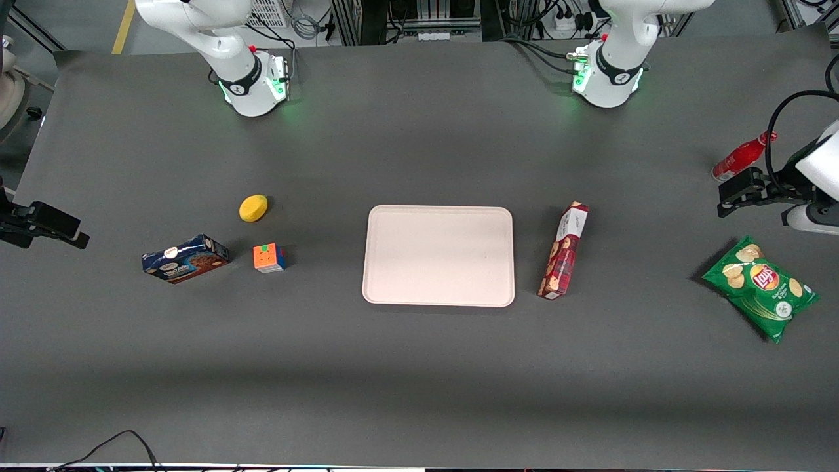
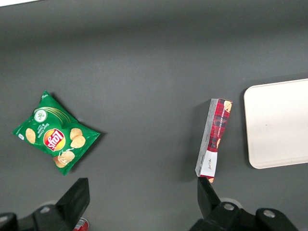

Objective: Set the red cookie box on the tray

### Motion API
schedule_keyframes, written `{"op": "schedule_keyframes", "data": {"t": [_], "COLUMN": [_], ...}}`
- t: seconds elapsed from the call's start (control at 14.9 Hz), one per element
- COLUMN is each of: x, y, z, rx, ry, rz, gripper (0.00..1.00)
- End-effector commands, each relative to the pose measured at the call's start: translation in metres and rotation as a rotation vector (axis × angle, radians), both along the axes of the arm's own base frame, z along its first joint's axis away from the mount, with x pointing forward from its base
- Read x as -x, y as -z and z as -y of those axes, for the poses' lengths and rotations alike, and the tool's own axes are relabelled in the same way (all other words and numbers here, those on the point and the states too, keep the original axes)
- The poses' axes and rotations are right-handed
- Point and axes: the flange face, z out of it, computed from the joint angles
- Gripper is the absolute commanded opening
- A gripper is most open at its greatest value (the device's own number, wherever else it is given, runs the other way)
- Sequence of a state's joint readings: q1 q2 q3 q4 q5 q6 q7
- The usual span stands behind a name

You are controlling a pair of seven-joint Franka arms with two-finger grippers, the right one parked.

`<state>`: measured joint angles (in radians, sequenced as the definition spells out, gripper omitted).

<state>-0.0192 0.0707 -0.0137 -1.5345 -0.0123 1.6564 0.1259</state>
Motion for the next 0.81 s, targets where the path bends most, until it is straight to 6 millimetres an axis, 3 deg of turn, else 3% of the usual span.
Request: {"op": "schedule_keyframes", "data": {"t": [0.0, 0.13, 0.27, 0.47, 0.61, 0.74], "x": [-0.001, -0.003, -0.011, -0.025, -0.038, -0.043], "y": [-0.002, 0.004, 0.024, 0.087, 0.132, 0.154], "z": [-0.009, -0.008, -0.003, 0.027, 0.035, 0.048], "rx": [-0.001, -0.001, 0.004, 0.011, 0.014, 0.017], "ry": [0.004, 0.006, 0.018, 0.067, 0.078, 0.098], "rz": [-0.013, -0.022, -0.054, -0.168, -0.208, -0.222], "gripper": [1.0, 1.0, 1.0, 1.0, 1.0, 1.0]}}
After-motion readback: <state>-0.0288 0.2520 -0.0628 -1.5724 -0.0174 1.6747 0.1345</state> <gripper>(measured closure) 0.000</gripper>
